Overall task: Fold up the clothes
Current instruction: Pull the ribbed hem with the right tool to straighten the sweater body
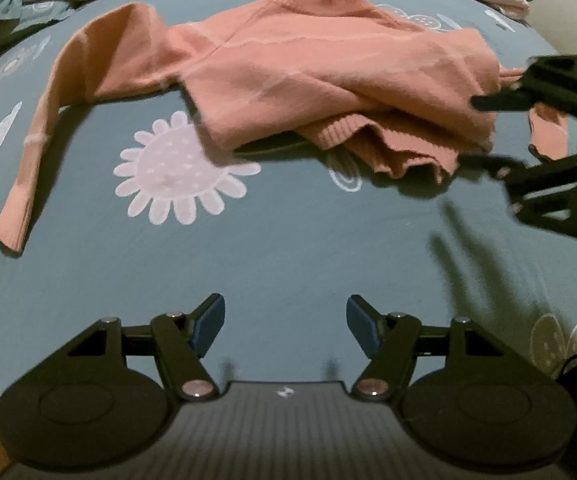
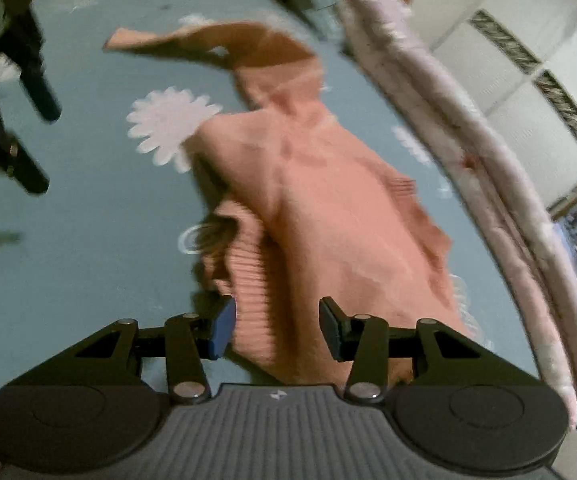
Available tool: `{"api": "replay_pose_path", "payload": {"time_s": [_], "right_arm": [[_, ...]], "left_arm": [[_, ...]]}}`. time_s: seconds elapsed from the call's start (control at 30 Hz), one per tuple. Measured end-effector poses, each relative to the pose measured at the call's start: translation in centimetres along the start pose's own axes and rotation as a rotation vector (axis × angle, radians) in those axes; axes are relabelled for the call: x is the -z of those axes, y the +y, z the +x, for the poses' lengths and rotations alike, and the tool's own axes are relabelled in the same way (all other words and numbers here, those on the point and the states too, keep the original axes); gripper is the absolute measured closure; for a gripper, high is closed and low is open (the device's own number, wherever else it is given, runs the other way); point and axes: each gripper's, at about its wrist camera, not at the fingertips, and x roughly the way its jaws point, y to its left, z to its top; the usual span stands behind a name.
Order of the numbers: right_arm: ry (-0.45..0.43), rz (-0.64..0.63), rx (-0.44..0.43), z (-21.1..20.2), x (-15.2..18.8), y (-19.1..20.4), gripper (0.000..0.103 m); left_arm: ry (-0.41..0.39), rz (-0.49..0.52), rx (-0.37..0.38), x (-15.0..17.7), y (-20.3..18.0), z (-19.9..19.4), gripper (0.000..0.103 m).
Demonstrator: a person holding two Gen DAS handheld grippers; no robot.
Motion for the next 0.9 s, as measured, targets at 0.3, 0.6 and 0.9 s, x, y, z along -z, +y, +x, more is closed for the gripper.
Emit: {"api": "replay_pose_path", "payload": {"time_s": [0.3, 0.6, 0.9], "right_arm": [[0.078, -0.111, 0.015, 4.9, -0.9, 2.0, 0.048], [0.087, -0.189, 0.149, 7.4, -1.0, 3.6, 0.048], [0.121, -0.055, 0.106, 7.0, -2.4, 1.8, 0.095]], "left_arm": [[0.020, 0.000, 0.029, 0.7, 1.0, 1.1, 0.035], [0.028, -0.015, 0.044, 0.8, 1.5, 1.8, 0.035], [0.022, -0.044, 0.060, 0.9, 2.3, 1.4, 0.035]]}}
